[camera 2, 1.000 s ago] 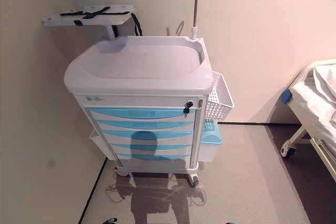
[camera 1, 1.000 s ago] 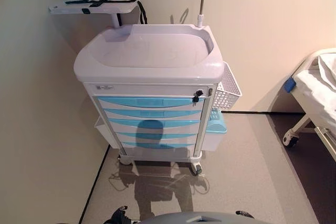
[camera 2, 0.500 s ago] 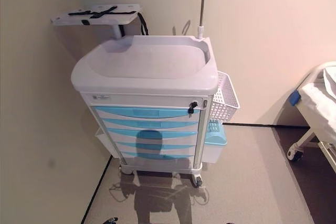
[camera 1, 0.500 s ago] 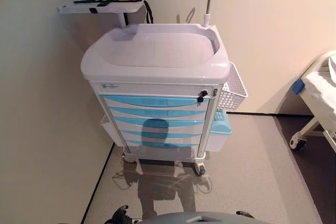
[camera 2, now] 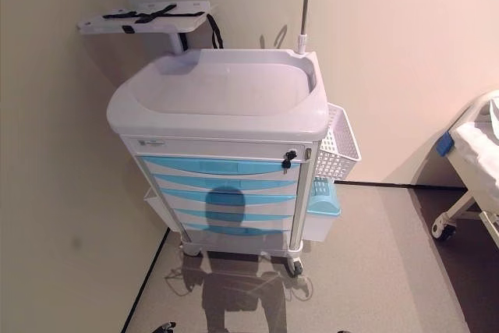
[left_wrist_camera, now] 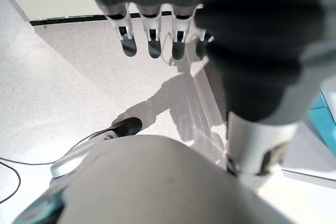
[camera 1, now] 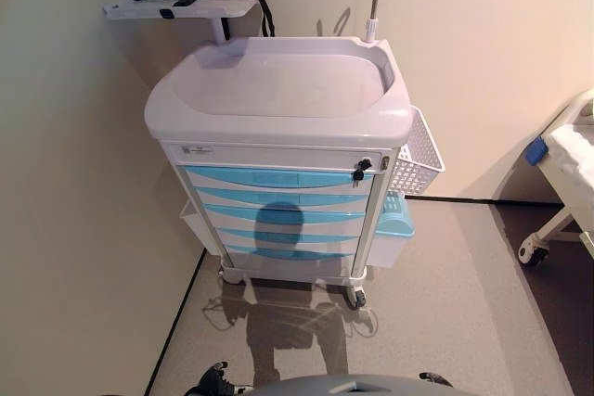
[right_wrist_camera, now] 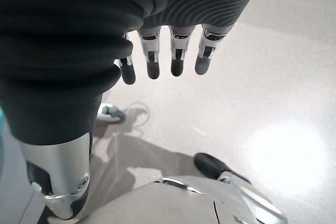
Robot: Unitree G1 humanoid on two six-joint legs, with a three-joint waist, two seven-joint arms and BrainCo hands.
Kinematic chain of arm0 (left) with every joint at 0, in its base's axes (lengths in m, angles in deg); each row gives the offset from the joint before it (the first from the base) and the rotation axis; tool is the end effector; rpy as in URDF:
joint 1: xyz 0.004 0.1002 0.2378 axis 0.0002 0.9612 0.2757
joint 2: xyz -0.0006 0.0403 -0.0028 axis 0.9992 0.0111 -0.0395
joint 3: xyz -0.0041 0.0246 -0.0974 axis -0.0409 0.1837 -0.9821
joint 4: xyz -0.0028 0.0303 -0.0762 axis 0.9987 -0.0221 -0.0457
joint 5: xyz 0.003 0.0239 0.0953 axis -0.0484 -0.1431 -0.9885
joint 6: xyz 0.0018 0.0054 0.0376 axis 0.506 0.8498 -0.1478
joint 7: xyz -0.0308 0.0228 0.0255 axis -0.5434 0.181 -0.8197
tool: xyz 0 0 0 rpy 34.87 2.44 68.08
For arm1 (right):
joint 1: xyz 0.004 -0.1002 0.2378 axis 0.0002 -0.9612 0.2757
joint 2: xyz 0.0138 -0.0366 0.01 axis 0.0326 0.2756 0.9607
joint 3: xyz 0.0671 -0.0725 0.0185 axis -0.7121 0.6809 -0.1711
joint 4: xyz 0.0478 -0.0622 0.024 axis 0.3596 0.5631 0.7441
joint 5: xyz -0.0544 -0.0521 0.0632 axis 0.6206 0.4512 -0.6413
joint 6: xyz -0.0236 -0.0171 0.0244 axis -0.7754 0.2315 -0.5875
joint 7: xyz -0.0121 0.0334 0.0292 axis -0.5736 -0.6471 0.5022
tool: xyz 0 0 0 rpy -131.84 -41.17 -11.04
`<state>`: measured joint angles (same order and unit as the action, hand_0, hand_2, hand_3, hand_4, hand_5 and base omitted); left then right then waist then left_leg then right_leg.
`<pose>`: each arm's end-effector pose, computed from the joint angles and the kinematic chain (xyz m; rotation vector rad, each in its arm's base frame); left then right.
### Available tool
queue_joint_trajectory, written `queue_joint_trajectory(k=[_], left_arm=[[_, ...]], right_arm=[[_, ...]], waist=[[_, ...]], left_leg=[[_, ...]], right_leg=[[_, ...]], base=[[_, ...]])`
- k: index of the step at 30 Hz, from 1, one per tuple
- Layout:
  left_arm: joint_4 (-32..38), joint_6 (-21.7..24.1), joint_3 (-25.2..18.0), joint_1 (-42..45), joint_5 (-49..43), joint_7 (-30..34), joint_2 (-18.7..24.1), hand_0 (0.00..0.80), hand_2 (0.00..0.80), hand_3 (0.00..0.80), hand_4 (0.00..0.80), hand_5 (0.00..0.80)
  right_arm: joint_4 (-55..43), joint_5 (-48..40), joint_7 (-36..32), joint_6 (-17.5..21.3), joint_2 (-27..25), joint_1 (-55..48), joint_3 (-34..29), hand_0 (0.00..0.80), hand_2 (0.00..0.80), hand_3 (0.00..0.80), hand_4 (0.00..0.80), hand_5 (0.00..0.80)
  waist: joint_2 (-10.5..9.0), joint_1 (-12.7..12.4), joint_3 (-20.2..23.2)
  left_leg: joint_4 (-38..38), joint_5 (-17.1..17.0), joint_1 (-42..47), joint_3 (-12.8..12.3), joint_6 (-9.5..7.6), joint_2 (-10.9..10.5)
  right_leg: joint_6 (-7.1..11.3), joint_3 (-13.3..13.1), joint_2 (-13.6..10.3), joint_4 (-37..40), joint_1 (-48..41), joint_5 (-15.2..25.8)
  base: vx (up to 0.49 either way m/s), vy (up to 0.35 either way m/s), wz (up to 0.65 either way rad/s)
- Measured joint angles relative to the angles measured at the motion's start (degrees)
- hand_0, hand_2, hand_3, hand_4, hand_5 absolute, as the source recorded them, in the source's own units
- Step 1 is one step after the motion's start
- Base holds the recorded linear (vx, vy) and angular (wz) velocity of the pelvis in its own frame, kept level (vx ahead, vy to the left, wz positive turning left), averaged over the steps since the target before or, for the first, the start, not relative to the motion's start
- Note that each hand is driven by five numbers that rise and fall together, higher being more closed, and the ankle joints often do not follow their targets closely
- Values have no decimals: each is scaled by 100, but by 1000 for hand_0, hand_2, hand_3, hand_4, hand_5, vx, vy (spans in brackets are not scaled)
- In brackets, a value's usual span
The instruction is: Open the drawer and pick up the medicine
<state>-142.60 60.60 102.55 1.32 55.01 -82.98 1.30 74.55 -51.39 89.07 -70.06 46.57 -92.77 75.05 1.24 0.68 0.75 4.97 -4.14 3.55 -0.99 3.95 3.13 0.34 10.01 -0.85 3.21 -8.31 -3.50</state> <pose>0.0476 0.2051 -0.1173 0.4299 1.1986 -0.1143 0.0361 -0.2211 -0.1158 -0.4394 1.2509 0.0024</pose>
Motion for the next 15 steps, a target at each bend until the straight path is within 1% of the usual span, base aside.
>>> queue_joint_trajectory(k=[8,12,15], left_arm=[[-1,5,-18,32,223,8,22,0,0,0,0,0],[-20,5,-213,79,450,9,-18,0,0,0,0,0],[-26,7,-290,130,639,12,-40,0,0,0,0,0]], right_arm=[[7,1,12,0,6,-30,-2,0,0,0,0,0],[8,-1,55,0,10,-68,-6,0,0,0,0,0],[10,-1,74,1,13,-111,-17,0,0,0,0,0]], waist=[[-43,11,-44],[-57,9,-49],[-66,11,-54]], left_leg=[[3,8,90,-57,-15,-6],[2,11,92,-73,-23,-13],[2,21,117,-132,-35,-17]], right_leg=[[33,-42,-17,-3,-60,-1],[41,-61,-26,-2,-58,6],[49,-131,-31,-2,-56,15]], base=[[16,9,-3],[23,6,-2],[23,12,-10]])
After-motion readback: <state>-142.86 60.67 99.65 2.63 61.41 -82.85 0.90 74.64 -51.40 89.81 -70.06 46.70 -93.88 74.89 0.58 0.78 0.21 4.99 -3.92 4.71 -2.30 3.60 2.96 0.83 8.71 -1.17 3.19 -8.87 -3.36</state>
